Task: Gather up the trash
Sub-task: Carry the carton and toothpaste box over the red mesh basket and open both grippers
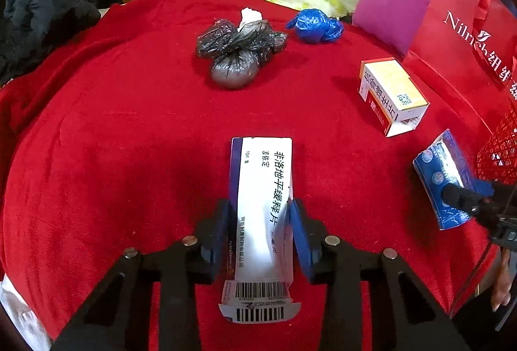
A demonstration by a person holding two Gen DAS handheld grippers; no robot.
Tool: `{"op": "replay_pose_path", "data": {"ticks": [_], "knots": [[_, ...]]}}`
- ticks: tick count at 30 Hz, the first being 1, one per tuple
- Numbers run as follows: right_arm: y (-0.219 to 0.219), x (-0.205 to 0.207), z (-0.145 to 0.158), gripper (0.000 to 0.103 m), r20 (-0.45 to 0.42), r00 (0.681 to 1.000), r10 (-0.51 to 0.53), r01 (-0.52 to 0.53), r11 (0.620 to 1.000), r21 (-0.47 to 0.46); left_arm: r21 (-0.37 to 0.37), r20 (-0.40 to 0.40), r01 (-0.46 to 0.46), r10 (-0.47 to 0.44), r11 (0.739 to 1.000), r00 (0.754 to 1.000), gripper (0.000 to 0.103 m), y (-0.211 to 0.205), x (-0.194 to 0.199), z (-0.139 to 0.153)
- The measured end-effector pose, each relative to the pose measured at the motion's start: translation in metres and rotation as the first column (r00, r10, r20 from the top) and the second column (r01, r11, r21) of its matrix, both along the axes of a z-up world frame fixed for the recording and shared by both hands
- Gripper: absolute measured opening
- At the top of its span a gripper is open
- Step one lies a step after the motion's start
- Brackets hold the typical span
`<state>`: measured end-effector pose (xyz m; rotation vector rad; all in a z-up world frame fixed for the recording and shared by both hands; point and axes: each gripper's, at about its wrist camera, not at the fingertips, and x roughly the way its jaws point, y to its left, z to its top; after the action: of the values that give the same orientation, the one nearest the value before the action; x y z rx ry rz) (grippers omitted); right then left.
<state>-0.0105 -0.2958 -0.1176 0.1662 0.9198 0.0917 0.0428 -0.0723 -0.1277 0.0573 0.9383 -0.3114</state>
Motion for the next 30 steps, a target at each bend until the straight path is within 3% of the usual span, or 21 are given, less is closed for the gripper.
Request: {"op": "replay_pose_path", "data": {"ticks": [3,9,16,22,30], "knots": [[-0.007,0.0,-0.004,0.058,-0.02,1.0,-0.01,0.011,0.999,0.047,-0.003,0.016,0.005,-0.005,1.0,1.0,0.037,-0.003,-0.004,0.004],[-0.016,-0.007,0.005,0.057,0.015,0.999,-0.039,0.038,0.997,0.061,-0.005,0.064,0.024,-0.024,1.0,0.998,0.037,-0.014,-0.013,0.027],[-0.02,-0.023,0.038,0.057,0.154,0.986,-0.066,0.05,0.994,0.1,0.023,0.163,0.057,-0.06,0.998,0.985,0.037,-0.033,-0.029,0.068],[-0.027,-0.046,0.074,0.057,0.28,0.956,-0.092,0.062,0.992,0.114,0.03,0.214,0.083,-0.087,0.996,0.973,0.037,-0.048,-0.041,0.092],[-0.038,-0.085,0.12,0.057,0.481,0.87,-0.109,0.078,0.993,0.084,0.038,0.282,0.158,-0.162,0.987,0.946,0.037,-0.078,-0.059,0.125]]}}
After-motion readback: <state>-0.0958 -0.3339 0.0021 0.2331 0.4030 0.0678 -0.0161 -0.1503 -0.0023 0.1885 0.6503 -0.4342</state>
